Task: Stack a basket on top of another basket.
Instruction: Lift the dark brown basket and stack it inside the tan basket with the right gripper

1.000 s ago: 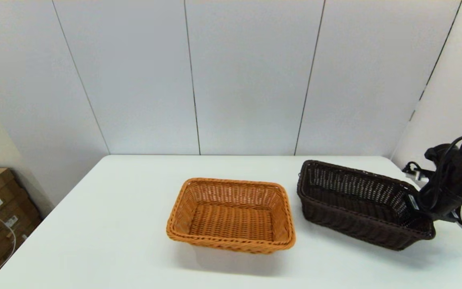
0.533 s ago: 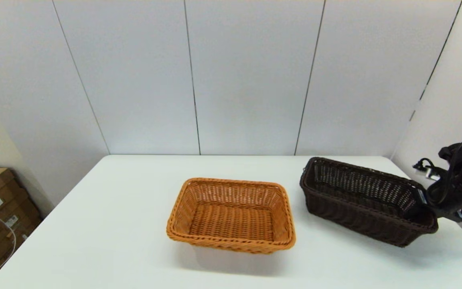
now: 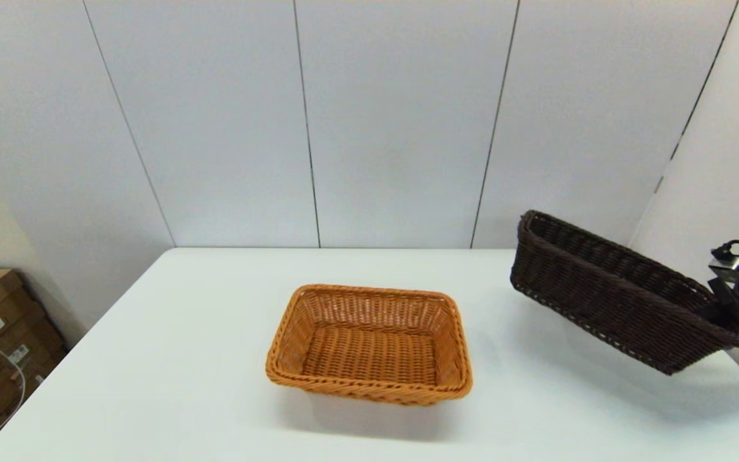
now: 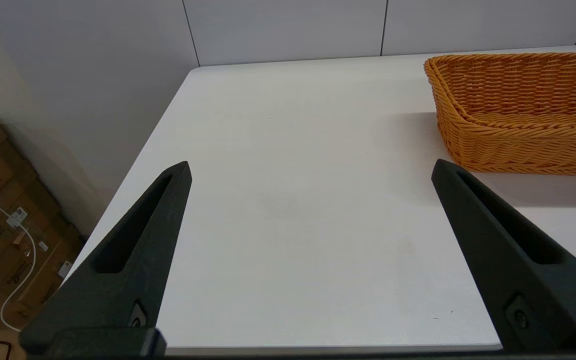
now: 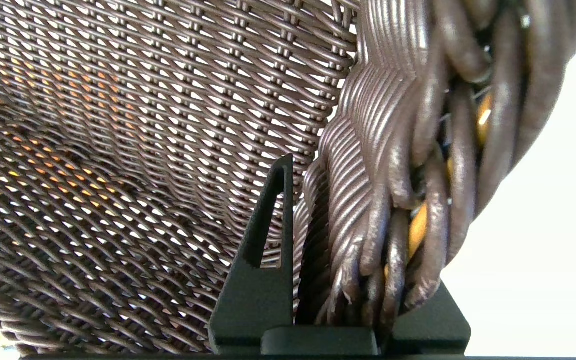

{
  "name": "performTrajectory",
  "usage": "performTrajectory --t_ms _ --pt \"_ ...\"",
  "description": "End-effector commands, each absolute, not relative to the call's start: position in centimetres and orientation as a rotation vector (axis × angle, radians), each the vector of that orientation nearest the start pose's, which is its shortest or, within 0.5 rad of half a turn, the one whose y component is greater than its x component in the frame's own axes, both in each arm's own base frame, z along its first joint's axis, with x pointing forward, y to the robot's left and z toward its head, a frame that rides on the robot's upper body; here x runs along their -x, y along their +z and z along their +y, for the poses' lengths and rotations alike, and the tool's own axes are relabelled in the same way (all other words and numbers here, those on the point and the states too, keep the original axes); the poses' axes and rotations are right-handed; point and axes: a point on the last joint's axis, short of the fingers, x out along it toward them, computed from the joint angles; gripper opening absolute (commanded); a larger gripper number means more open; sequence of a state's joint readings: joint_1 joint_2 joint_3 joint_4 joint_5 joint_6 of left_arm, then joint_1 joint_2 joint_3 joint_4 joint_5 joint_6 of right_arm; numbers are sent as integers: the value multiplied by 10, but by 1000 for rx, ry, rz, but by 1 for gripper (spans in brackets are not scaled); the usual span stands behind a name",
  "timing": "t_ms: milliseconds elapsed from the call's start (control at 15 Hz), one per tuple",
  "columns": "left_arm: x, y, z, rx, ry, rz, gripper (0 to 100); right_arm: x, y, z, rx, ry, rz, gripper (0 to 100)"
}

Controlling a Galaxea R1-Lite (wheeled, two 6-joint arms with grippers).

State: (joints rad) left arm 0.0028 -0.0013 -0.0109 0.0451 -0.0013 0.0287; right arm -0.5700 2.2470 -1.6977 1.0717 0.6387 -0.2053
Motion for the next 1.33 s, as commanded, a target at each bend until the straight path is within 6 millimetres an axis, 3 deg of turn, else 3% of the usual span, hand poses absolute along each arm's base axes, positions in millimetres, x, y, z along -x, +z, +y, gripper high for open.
performTrajectory --t_ms 67,533,667,800,1333 --pt "24 74 0 -29 1 34 100 -306 139 -177 -690 245 1298 0" --pt "24 74 0 -28 1 34 100 -279 218 -99 -485 358 1270 0" --pt "24 74 0 -28 3 35 100 -271 230 -78 -433 394 1268 0" --pt "24 74 0 -28 1 35 100 -267 234 -56 -374 418 1293 0" --pt "24 74 0 -28 1 34 100 -299 227 24 -240 354 1302 0"
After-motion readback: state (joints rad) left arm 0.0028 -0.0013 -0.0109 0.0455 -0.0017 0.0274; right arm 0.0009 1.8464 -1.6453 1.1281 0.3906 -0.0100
